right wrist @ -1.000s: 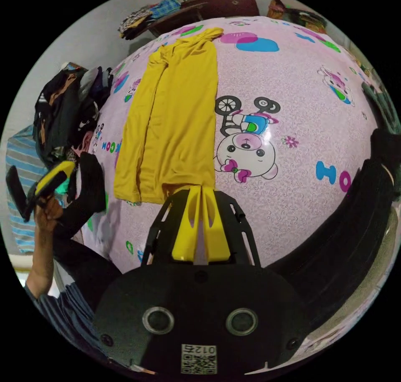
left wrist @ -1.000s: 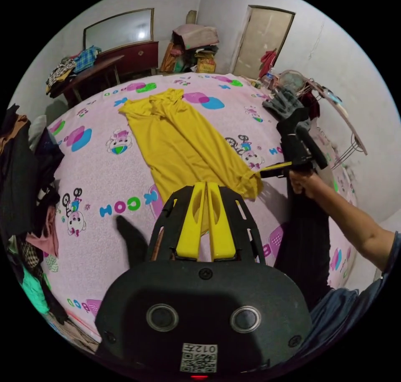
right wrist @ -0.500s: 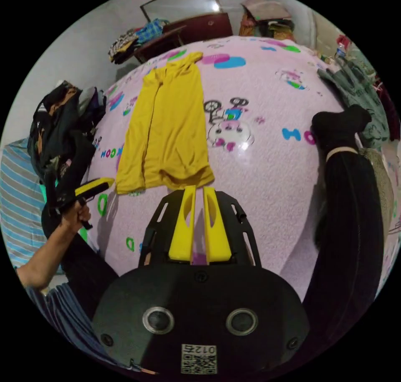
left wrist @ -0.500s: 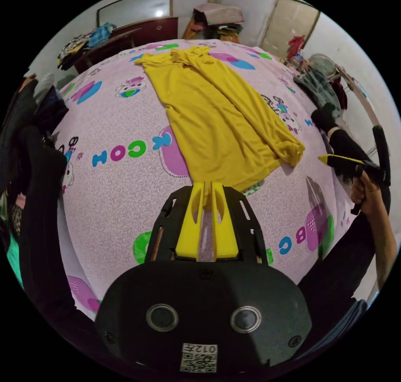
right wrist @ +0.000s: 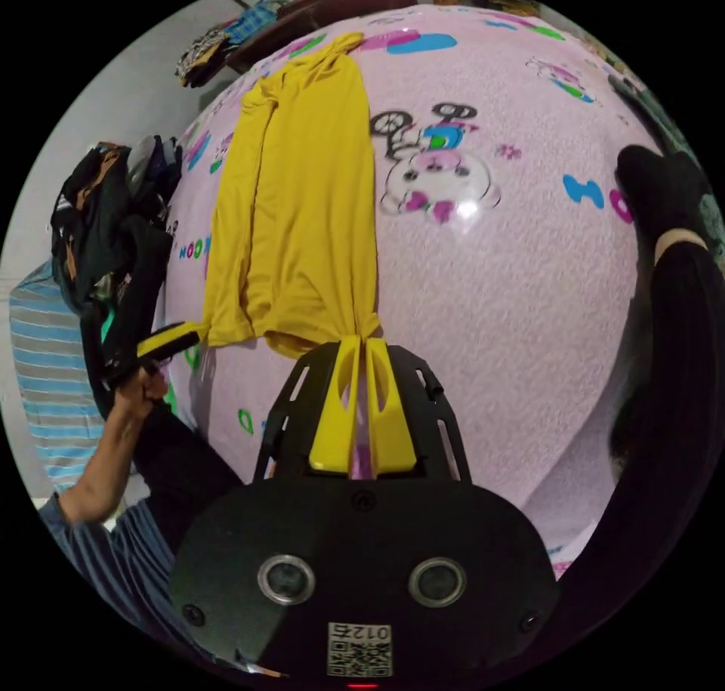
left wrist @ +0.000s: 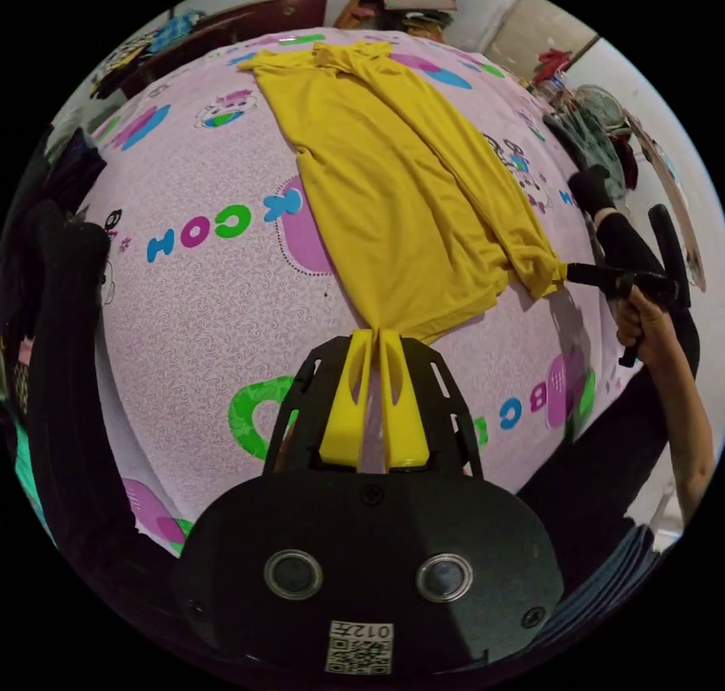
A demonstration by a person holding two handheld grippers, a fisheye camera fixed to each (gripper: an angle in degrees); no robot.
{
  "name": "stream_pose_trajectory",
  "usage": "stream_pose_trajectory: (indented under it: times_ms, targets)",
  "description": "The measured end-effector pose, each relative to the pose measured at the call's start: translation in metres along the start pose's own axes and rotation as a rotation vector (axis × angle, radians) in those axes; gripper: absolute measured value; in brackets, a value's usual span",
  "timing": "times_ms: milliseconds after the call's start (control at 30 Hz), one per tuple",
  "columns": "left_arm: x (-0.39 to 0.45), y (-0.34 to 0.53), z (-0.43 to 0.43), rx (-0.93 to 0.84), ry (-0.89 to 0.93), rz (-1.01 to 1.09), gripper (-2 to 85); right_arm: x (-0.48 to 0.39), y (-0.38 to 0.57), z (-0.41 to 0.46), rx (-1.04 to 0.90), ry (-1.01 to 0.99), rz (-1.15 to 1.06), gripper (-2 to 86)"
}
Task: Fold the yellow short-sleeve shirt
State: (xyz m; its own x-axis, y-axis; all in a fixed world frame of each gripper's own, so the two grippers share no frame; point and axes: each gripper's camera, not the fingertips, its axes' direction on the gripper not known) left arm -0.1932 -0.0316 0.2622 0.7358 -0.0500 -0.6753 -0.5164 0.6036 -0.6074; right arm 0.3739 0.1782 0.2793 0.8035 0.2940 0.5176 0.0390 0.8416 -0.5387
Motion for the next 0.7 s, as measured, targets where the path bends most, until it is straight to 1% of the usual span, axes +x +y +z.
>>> stream_pose_trajectory:
  times_ms: [67,100,167,200,233,300,333,400,433,467,500,567,700]
  targets:
    - [-0.006,0.005,-0.002,-0.062,0.02,0.05,0.4,-0.012,0.018,0.013,-0.125,0.002,-0.071,-0.4]
    - [-0.007,0.01,-0.002,-0.108,0.025,0.102,0.4,-0.015,0.022,0.017,-0.156,-0.006,-0.089,-0.2]
    - [-0.007,0.019,-0.003,-0.179,0.026,0.18,0.7,-0.029,0.029,0.028,-0.288,-0.045,-0.173,0.7]
    - [-0.009,0.025,-0.008,-0.203,0.02,0.206,1.2,-0.031,0.029,0.028,-0.309,-0.037,-0.178,0.9]
    - [-0.011,0.028,-0.012,-0.2,0.016,0.209,1.4,-0.035,0.028,0.026,-0.306,-0.005,-0.182,3.3]
    - [-0.025,0.033,-0.04,-0.131,0.005,0.163,2.2,-0.038,0.027,0.016,-0.269,0.028,-0.189,5.1]
    - [-0.033,0.033,-0.057,-0.055,-0.006,0.134,2.4,-0.036,0.027,0.006,-0.218,0.048,-0.174,5.6]
    - [-0.044,0.029,-0.074,0.037,-0.025,0.095,2.5,-0.031,0.025,-0.01,-0.1,0.111,-0.156,5.9]
    - [-0.046,0.027,-0.078,0.073,-0.025,0.093,2.5,-0.029,0.022,-0.021,0.001,0.106,-0.159,5.9]
    - [-0.05,0.02,-0.08,0.145,-0.006,0.096,2.4,-0.025,0.017,-0.028,0.088,0.058,-0.146,5.8]
    - [-0.052,0.009,-0.075,0.184,0.014,0.09,2.2,-0.024,0.014,-0.029,0.12,0.026,-0.144,5.8]
    - [-0.054,-0.01,-0.059,0.196,0.045,0.098,1.9,-0.021,0.001,-0.021,0.202,-0.037,-0.124,5.2]
    - [-0.058,-0.042,-0.019,0.133,-0.05,0.056,1.2,-0.031,-0.009,-0.002,0.252,0.014,-0.128,3.7]
